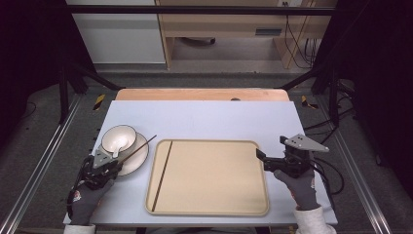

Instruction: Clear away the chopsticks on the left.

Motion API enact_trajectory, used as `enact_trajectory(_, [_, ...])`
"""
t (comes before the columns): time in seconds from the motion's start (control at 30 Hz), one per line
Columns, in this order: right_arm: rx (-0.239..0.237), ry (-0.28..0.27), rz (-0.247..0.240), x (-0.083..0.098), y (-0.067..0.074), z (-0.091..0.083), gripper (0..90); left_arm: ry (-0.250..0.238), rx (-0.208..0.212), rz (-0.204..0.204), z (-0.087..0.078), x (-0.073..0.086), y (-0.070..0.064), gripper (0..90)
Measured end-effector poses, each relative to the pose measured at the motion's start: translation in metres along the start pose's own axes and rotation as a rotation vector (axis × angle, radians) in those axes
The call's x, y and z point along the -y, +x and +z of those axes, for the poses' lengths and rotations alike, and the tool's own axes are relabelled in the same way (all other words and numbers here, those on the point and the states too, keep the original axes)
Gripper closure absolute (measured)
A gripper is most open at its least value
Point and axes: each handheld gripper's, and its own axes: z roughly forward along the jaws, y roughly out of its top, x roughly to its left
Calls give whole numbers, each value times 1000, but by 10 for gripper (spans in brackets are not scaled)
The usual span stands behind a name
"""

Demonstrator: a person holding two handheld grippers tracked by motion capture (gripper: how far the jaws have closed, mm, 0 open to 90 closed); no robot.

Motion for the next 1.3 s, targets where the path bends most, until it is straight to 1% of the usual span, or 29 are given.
enact_trajectory(0.07, [0,-3,4,0,0,0,40,-1,6,0,0,0,-2,766])
enact_trajectory(0.1, [0,-2,4,0,0,0,40,-1,12,4,-1,-1,-3,797])
enact_trajectory(0.27, [0,0,0,0,0,0,41,5,23,11,0,-3,-8,833])
enact_trajectory(0.37, [0,2,0,0,0,0,40,10,26,11,-1,-3,-9,835])
enact_trajectory(0.6, [1,-5,5,0,-1,-1,40,11,31,-3,-3,-5,-14,837])
enact_trajectory(0.7, [3,-4,3,-1,-1,-2,40,-7,31,-11,-6,-6,-16,837])
enact_trajectory(0.83, [5,-9,2,-1,-2,-3,41,-20,30,-19,-11,-8,-20,837])
enact_trajectory(0.9, [5,-9,4,-1,-2,-3,41,-42,24,-29,-15,-11,-26,837])
enact_trajectory(1.1, [5,-13,5,-1,-2,-5,40,-67,17,-34,-19,-17,-40,837])
enact_trajectory(1.3, [7,-15,7,-2,-3,-6,41,-87,15,-64,-19,-20,-55,837])
